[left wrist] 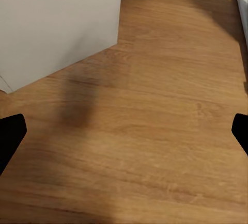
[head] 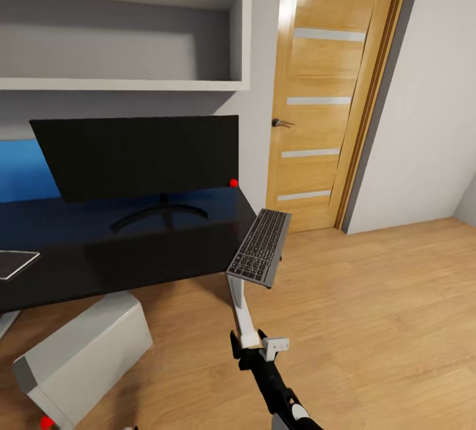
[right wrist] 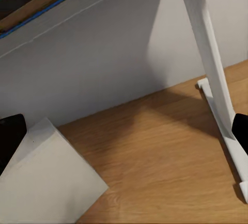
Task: In the bedroom, organize the workspace by keeping the computer under the desk, ensuring the monitor is on the desk, placing the keyboard on the desk next to the monitor, placing the mouse on the desk next to the keyboard, moving the folder from the swivel chair onto the desk next to the mouse, stacking the notebook on top of the folder with the pen on top of the notebook, and positioning the swivel chair next to the desk.
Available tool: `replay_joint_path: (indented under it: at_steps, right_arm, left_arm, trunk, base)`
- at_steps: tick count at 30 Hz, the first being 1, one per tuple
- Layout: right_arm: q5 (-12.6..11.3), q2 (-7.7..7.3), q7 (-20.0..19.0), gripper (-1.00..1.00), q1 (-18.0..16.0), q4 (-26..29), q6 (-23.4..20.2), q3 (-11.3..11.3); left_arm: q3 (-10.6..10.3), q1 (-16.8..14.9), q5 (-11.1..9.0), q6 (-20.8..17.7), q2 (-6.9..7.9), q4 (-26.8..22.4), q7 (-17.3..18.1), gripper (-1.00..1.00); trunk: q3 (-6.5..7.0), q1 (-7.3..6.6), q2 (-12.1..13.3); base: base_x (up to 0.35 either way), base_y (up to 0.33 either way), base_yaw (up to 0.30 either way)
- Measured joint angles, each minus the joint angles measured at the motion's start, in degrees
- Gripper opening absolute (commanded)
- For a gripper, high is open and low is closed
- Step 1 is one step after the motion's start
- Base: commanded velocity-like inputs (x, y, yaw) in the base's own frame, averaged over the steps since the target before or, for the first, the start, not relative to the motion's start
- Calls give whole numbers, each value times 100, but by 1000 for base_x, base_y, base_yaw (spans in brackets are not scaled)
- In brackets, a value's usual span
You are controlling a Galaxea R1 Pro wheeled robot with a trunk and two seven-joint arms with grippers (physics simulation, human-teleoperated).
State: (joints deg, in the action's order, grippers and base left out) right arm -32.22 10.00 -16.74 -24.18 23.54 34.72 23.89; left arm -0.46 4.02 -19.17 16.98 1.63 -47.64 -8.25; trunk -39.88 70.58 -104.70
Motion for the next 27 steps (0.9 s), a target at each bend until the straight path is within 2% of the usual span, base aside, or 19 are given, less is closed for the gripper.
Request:
replay_joint_path:
  at_steps: [19, 27]
  right_arm:
    - [-120, 0, 429, 100, 8, 1121, -57, 15]
    - [-432, 0, 476, 100, 8, 1168, -102, 11]
  left_arm:
    - [-13, 0, -1, 5, -24, 1, 17, 100]
    - [-13, 0, -2, 8, -27, 6, 27, 100]
  trunk:
    - [-341, 417, -762]
    - [-485, 593, -1083]
  base:
    - [0, 0, 0]
    - [0, 0, 0]
